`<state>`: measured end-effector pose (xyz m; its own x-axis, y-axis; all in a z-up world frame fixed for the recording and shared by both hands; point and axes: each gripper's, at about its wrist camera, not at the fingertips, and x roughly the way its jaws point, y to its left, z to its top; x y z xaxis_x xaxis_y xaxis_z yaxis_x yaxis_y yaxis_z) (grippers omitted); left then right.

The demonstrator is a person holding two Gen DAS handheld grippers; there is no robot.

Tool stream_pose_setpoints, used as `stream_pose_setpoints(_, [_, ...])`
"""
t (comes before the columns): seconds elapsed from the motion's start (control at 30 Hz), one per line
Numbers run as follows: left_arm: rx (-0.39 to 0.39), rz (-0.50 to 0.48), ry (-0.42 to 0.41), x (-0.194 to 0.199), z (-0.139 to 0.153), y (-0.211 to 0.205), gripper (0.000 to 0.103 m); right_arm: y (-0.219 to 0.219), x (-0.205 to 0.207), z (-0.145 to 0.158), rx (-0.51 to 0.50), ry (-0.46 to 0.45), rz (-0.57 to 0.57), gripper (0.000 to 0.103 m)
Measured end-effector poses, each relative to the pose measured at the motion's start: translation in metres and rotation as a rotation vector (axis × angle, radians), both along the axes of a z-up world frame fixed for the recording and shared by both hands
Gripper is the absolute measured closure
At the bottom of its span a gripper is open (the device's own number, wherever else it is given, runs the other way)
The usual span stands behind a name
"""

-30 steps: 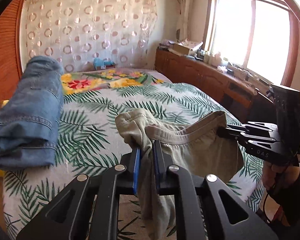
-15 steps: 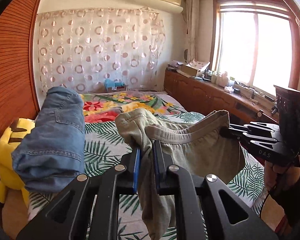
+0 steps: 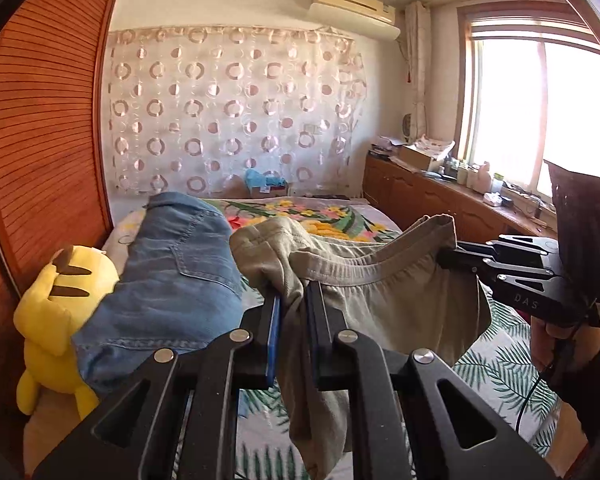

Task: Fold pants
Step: 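Lift the khaki shorts with both tools and carry them toward the jeans stack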

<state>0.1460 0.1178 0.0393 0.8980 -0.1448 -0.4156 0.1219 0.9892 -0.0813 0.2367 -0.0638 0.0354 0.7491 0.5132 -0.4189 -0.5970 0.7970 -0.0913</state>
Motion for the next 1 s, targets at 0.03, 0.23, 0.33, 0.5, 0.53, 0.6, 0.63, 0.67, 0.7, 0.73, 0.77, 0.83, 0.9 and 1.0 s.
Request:
stream_pose_setpoints(0.03, [0.001, 0.011, -0.001, 0.003, 0.0, 0.005, 0.09, 0.005, 0.007, 0.002, -0.007, -0.006, 0.01, 0.09])
stream_pose_setpoints(0.23, [-0.007, 0.066, -0.005, 0.022, 0.0, 0.035, 0.09, 0.029, 0.05, 0.007, -0.031, -0.03, 0.061, 0.09])
stream_pose_setpoints(0.33, [-0.028, 0.105, -0.026, 0.027, -0.001, 0.049, 0.09, 0.041, 0.072, 0.008, -0.043, -0.04, 0.082, 0.09])
stream_pose_setpoints(0.5, [-0.042, 0.165, -0.051, 0.027, -0.006, 0.068, 0.09, 0.066, 0.117, 0.018, -0.043, -0.063, 0.141, 0.09])
stream_pose_setpoints(0.53, [-0.043, 0.176, -0.048, 0.028, -0.008, 0.07, 0.09, 0.072, 0.126, 0.02, -0.042, -0.068, 0.155, 0.09])
stream_pose_setpoints(0.6, [-0.059, 0.2, -0.038, 0.031, -0.014, 0.078, 0.09, 0.083, 0.14, 0.019, -0.051, -0.082, 0.178, 0.09])
stream_pose_setpoints(0.63, [-0.065, 0.207, -0.033, 0.032, -0.017, 0.08, 0.09, 0.091, 0.149, 0.018, -0.06, -0.089, 0.192, 0.09])
stream_pose_setpoints(0.67, [-0.069, 0.215, -0.029, 0.034, -0.02, 0.083, 0.09, 0.097, 0.155, 0.017, -0.07, -0.093, 0.204, 0.09])
stream_pose_setpoints(0.7, [-0.075, 0.225, -0.026, 0.035, -0.024, 0.086, 0.09, 0.104, 0.162, 0.015, -0.083, -0.099, 0.22, 0.09])
stream_pose_setpoints(0.73, [-0.084, 0.239, -0.019, 0.036, -0.028, 0.09, 0.09, 0.109, 0.167, 0.012, -0.091, -0.1, 0.24, 0.09])
stream_pose_setpoints(0.77, [-0.096, 0.252, -0.015, 0.037, -0.03, 0.092, 0.09, 0.114, 0.174, 0.01, -0.091, -0.088, 0.262, 0.09])
stream_pose_setpoints(0.83, [-0.128, 0.27, -0.012, 0.036, -0.036, 0.098, 0.09, 0.124, 0.191, 0.004, -0.103, -0.068, 0.276, 0.09])
stream_pose_setpoints(0.9, [-0.137, 0.285, -0.01, 0.034, -0.041, 0.099, 0.09, 0.129, 0.208, -0.001, -0.107, -0.047, 0.292, 0.09])
stream_pose_setpoints(1.0, [-0.141, 0.296, -0.003, 0.028, -0.046, 0.098, 0.09, 0.138, 0.222, -0.005, -0.113, -0.036, 0.315, 0.09])
